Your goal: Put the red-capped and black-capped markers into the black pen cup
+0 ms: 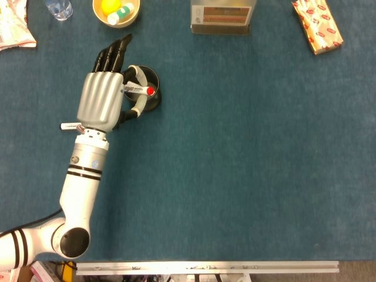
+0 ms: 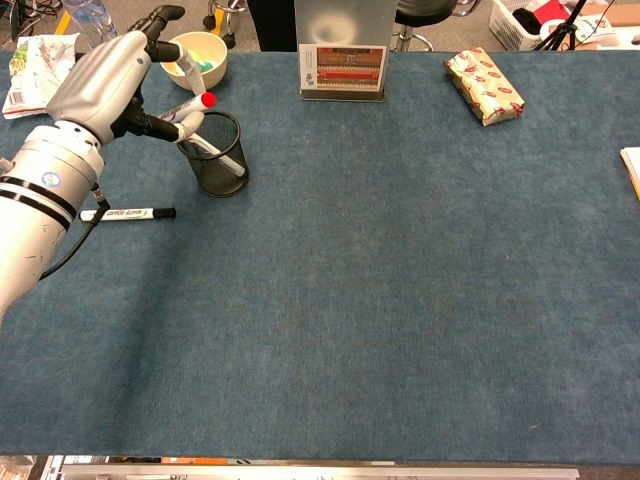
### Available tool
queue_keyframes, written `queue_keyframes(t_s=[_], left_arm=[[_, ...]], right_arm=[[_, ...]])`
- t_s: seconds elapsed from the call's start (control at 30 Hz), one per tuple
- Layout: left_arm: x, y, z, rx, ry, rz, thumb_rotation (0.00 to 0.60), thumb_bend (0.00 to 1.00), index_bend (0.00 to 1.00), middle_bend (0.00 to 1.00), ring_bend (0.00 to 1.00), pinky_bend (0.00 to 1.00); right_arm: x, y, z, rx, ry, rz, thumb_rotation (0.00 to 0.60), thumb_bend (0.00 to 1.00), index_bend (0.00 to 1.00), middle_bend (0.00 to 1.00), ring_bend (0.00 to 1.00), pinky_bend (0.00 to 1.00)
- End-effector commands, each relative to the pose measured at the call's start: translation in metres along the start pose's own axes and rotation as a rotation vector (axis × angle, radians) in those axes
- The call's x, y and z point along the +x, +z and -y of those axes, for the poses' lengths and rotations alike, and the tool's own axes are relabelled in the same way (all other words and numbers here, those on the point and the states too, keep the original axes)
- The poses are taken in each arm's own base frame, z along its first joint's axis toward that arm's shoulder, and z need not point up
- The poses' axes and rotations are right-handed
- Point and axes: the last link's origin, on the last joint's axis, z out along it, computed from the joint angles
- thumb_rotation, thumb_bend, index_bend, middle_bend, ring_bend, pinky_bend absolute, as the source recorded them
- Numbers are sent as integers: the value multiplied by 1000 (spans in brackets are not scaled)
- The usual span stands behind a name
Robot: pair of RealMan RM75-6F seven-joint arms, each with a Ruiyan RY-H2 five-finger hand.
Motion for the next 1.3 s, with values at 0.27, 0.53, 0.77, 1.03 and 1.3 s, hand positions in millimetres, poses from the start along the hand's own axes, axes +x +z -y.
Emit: queue_keyframes(t_s=[0.27, 0.53, 0.77, 1.03, 1.3], left_arm=[[-11, 8, -4, 11, -38, 32, 600, 341, 612, 14, 0, 98], [-13, 11, -9, 27, -95, 47, 600, 341, 613, 15, 0, 98], [-12, 12, -17, 16, -139, 44, 600, 341, 613, 16, 0, 98], [-16, 17, -24, 23, -175, 44, 600, 341, 615, 17, 0, 98], [-11, 23, -23, 68, -283, 12, 600, 342, 618, 18, 0, 98]], right_arm=[[2, -5, 3, 36, 24, -33, 600, 0, 239, 265, 171, 411], [2, -5, 3, 30, 21, -24, 600, 0, 239, 265, 171, 411], [0, -5, 3, 22, 13, -9, 600, 0, 239, 265, 171, 411], [0, -5, 3, 18, 12, 1, 600, 0, 239, 265, 171, 411], [-1, -5, 2, 14, 11, 8, 600, 0, 239, 265, 171, 411]])
